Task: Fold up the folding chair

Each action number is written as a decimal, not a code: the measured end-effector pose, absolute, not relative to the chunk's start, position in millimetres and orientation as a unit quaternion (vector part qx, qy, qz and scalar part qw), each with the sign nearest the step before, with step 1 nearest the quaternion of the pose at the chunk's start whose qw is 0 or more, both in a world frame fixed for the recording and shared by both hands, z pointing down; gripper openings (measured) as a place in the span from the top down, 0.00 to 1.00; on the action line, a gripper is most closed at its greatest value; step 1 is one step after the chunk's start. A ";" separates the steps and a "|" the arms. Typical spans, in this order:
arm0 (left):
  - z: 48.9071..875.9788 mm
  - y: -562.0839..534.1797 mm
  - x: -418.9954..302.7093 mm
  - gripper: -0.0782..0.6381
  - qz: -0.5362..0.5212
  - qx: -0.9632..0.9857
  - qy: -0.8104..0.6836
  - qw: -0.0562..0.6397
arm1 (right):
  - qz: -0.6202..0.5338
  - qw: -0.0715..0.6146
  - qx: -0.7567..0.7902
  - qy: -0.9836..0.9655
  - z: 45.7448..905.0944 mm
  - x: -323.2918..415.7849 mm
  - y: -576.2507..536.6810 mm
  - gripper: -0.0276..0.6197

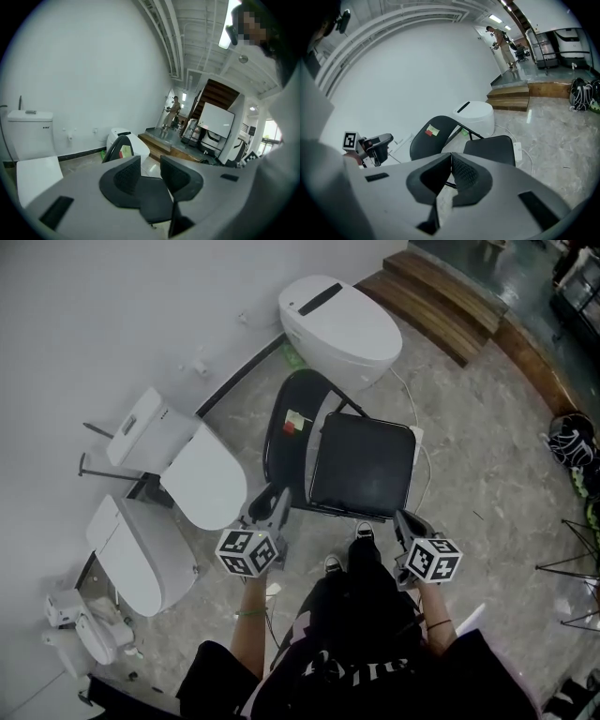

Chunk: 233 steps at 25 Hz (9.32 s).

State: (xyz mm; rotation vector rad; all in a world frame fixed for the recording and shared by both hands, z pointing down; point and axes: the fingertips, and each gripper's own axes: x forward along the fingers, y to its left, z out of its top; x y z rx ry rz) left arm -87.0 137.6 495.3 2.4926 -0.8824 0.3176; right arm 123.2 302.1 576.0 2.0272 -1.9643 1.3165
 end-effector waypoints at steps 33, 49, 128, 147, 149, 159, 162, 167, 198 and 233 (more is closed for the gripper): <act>641.5 -68.1 -21.7 0.63 0.384 0.865 -0.239 0.218 | 0.518 0.058 0.608 -0.599 824.0 259.1 218.4 0.67; 643.6 -70.9 -22.0 0.65 0.369 0.874 -0.243 0.204 | 0.568 0.114 0.580 -0.573 992.1 307.6 238.3 0.48; 449.9 11.9 47.7 0.65 0.387 0.887 -0.146 0.204 | 0.625 -0.107 0.412 -0.655 666.2 87.8 84.6 0.61; 455.5 -30.0 -7.0 0.65 0.325 0.906 -0.086 0.256 | 0.607 -0.024 0.408 -0.681 682.2 4.5 8.9 0.81; 456.2 -33.0 -9.7 0.65 0.310 0.908 -0.073 0.271 | 0.598 -0.018 0.411 -0.688 683.2 2.5 5.2 0.81; 442.7 -93.1 -72.3 0.65 0.276 0.912 -0.039 0.301 | 0.656 -0.153 0.415 -0.611 669.2 -41.7 -82.5 0.81; 443.9 -104.3 -84.7 0.65 0.270 0.913 -0.037 0.304 | 0.648 -0.129 0.417 -0.624 670.3 -52.2 -91.6 0.83; 443.6 -109.8 -93.4 0.65 0.252 0.913 -0.031 0.320 | 0.655 -0.157 0.419 -0.609 670.5 -58.4 -94.9 0.85; 409.4 -277.0 -58.4 0.69 0.298 0.881 -0.166 0.328 | 0.699 -0.072 0.295 -0.648 632.8 -29.9 -272.3 0.87; 426.6 -627.3 -106.1 0.70 0.336 0.886 -0.136 0.290 | 0.690 -0.102 0.390 -0.601 657.0 -79.3 -625.5 0.85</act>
